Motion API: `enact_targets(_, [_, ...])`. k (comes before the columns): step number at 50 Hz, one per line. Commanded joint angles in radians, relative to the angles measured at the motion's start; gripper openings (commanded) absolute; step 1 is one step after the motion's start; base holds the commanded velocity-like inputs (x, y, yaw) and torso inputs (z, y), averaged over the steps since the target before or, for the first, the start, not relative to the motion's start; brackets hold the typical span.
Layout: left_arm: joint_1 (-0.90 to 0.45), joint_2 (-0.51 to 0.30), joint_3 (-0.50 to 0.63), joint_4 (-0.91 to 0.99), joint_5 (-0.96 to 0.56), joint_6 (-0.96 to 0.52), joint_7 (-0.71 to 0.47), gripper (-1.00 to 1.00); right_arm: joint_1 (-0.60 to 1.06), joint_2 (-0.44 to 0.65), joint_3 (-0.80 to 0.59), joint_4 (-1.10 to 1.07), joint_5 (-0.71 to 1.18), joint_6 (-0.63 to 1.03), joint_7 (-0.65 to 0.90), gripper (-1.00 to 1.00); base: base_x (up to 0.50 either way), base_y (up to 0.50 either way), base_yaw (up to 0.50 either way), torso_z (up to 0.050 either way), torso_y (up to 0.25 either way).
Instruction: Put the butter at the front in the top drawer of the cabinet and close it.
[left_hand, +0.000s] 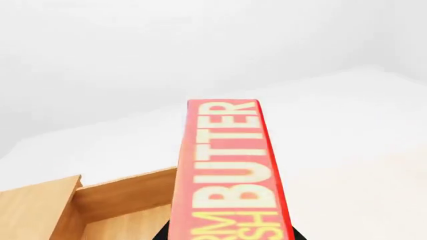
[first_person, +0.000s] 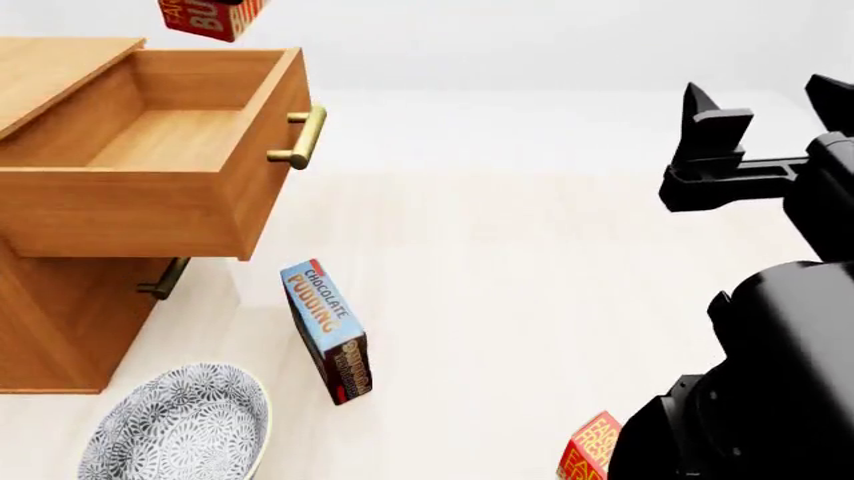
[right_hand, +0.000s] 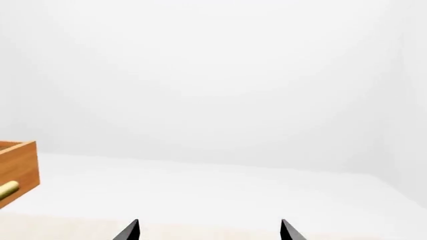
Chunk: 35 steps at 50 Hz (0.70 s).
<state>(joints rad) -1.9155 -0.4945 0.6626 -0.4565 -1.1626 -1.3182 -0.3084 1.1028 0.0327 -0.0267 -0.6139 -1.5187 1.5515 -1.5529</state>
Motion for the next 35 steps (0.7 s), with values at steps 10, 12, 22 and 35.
enact_targets(10, [-0.205,0.201,0.145,-0.765,0.299,0.318,0.227,-1.00,-0.018,-0.011,0.019,-0.010,0.020,-0.004,-0.002,1.00,0.00,0.00,0.00,0.000,0.001])
enact_targets(12, [-0.200,0.231,0.134,-0.848,0.317,0.383,0.217,-1.00,-0.026,-0.015,0.024,-0.014,0.044,-0.007,0.019,1.00,0.00,0.00,0.00,0.000,0.005])
enact_targets(22, [-0.102,0.269,-0.109,-0.852,0.511,0.435,0.108,-1.00,-0.046,-0.017,0.030,-0.027,0.076,-0.003,0.038,1.00,0.00,0.00,0.00,0.001,0.001])
enact_targets(35, [-0.015,0.319,-0.501,-0.852,0.864,0.475,0.101,-1.00,-0.056,-0.023,0.030,-0.033,0.077,0.006,0.032,1.00,0.00,0.00,0.00,0.000,0.001])
